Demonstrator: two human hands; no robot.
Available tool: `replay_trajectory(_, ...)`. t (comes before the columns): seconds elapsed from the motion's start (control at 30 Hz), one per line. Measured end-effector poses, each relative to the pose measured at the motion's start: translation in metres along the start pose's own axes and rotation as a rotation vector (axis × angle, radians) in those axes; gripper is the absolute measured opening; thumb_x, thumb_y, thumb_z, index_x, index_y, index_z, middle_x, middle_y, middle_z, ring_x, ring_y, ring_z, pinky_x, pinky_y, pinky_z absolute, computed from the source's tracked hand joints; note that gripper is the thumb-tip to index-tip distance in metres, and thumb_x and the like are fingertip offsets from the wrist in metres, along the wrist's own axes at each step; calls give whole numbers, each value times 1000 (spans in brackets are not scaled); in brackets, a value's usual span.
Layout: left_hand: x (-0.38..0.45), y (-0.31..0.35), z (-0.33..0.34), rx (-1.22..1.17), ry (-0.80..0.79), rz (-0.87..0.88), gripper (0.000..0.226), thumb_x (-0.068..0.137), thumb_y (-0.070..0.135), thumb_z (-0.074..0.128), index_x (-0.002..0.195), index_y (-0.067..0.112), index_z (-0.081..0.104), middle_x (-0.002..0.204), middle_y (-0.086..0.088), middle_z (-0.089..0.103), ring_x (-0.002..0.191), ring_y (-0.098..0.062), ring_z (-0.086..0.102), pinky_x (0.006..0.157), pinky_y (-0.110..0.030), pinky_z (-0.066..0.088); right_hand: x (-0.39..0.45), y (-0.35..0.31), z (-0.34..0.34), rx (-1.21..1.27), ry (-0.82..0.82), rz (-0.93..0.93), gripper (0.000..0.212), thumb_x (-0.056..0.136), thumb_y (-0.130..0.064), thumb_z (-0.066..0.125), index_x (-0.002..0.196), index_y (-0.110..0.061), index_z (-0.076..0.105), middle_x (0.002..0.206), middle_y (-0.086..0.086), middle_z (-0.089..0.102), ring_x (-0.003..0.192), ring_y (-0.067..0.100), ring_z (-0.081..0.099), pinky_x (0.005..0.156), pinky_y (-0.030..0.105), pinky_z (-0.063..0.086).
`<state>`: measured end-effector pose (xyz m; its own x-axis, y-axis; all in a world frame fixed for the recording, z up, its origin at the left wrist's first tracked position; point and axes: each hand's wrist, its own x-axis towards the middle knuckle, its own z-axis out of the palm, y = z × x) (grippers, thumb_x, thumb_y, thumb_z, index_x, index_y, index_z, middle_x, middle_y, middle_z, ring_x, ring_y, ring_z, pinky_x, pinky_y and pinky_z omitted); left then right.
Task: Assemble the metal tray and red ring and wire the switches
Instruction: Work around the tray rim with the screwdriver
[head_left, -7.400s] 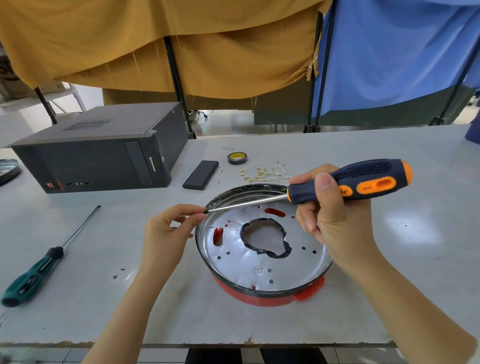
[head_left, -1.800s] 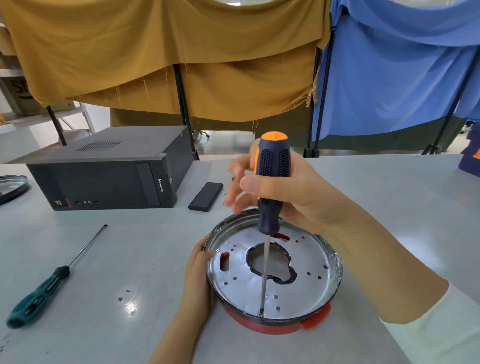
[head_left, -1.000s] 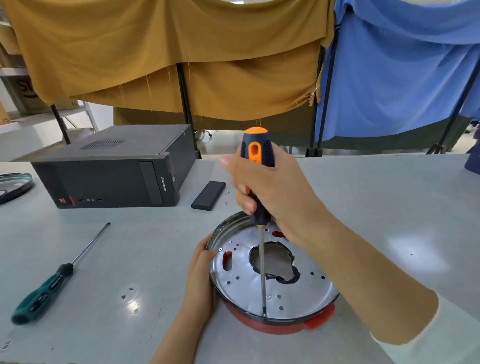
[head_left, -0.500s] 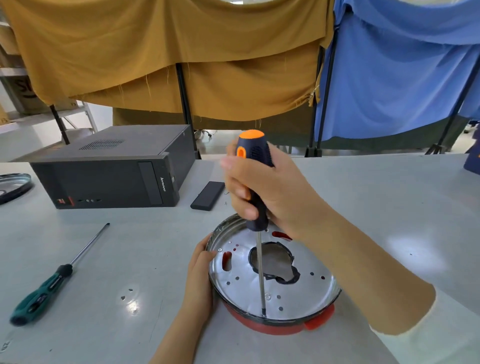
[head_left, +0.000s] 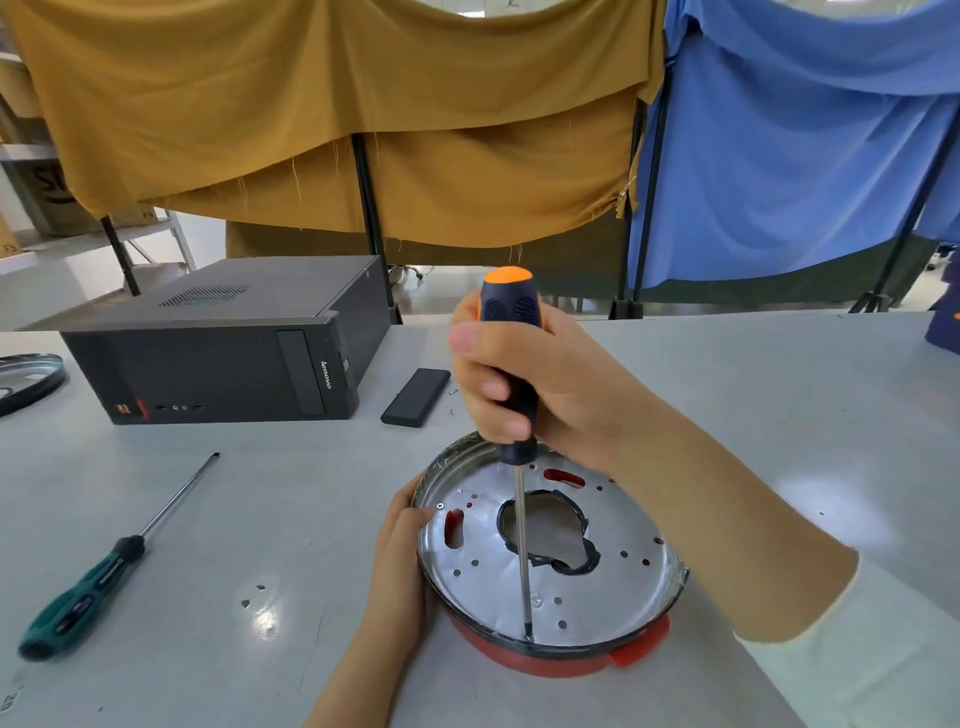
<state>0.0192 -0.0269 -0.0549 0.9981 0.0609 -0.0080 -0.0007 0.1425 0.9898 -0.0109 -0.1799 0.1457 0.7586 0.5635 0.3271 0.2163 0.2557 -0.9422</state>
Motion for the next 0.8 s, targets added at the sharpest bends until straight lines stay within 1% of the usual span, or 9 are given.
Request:
replay_trajectory(0.13, -1, 1, 1, -2, 13, 7, 33, 90, 8, 50, 118, 18, 64, 103, -7, 74, 93, -22, 71, 63, -21, 55, -4, 12, 11, -316, 484, -154, 22, 87, -22, 62, 71, -18, 48, 53, 3, 48, 38, 11, 45, 41, 20, 40)
replay_trajectory(0.2, -1, 1, 1, -3, 10, 8, 35, 89, 8, 51, 120, 17, 64, 104, -8, 73, 93, -23, 71, 66, -24, 56, -6, 7, 7, -268, 407, -114, 16, 86, -24, 65, 77, -18, 53, 57, 1, 52, 41, 13, 48, 45, 23, 43)
replay_trajectory(0.3, -2, 2, 2, -62, 16, -25, 37, 86, 7, 51, 121, 15, 62, 107, -10, 72, 97, -28, 69, 80, -39, 56, -4, -5, -7, -38, 56, 30, 6, 83, -23, 63, 87, -18, 61, 71, 1, 60, 52, 18, 56, 52, 27, 47)
replay_trajectory(0.43, 1, 2, 1, -37, 22, -37, 36, 86, 5, 51, 121, 7, 60, 104, -15, 71, 91, -29, 68, 80, -41, 56, -2, -11, -13, 155, -231, 61, 11, 80, -15, 57, 70, -16, 56, 65, 1, 56, 52, 16, 58, 52, 25, 49)
replay_trajectory(0.5, 1, 1, 1, -36, 29, -32, 37, 85, 4, 51, 120, 8, 61, 104, -16, 70, 89, -28, 68, 75, -39, 55, -1, -9, -9, 153, -183, 57, 21, 85, -12, 56, 66, -14, 46, 56, 0, 46, 40, 11, 45, 45, 22, 41)
replay_trajectory(0.63, 0, 0, 1, -5, 54, -17, 35, 87, 9, 53, 115, 25, 66, 100, 0, 74, 89, -17, 72, 64, -23, 55, -3, 8, 8, -143, 364, -129, 24, 90, -15, 60, 71, -16, 44, 57, 5, 41, 39, 10, 37, 41, 21, 36)
replay_trajectory(0.7, 2, 0, 1, 18, 43, -16, 35, 87, 10, 53, 115, 26, 66, 101, -1, 74, 91, -18, 71, 63, -22, 55, -6, 11, 10, -207, 524, -196, 24, 88, -16, 63, 71, -16, 47, 56, 4, 44, 39, 10, 40, 40, 20, 38)
replay_trajectory(0.73, 2, 0, 1, 19, 46, -23, 36, 86, 9, 54, 116, 24, 66, 102, -3, 74, 92, -20, 71, 64, -25, 56, -7, 10, 8, -201, 496, -188, 21, 87, -18, 65, 72, -17, 50, 56, 2, 47, 39, 11, 42, 41, 20, 39)
replay_trajectory(0.8, 3, 1, 1, 1, 26, -48, 37, 85, 9, 53, 120, 15, 63, 106, -11, 71, 95, -29, 69, 74, -35, 57, -6, 2, -2, -103, 249, -92, 11, 85, -20, 65, 77, -19, 57, 61, 0, 53, 43, 13, 47, 47, 24, 43)
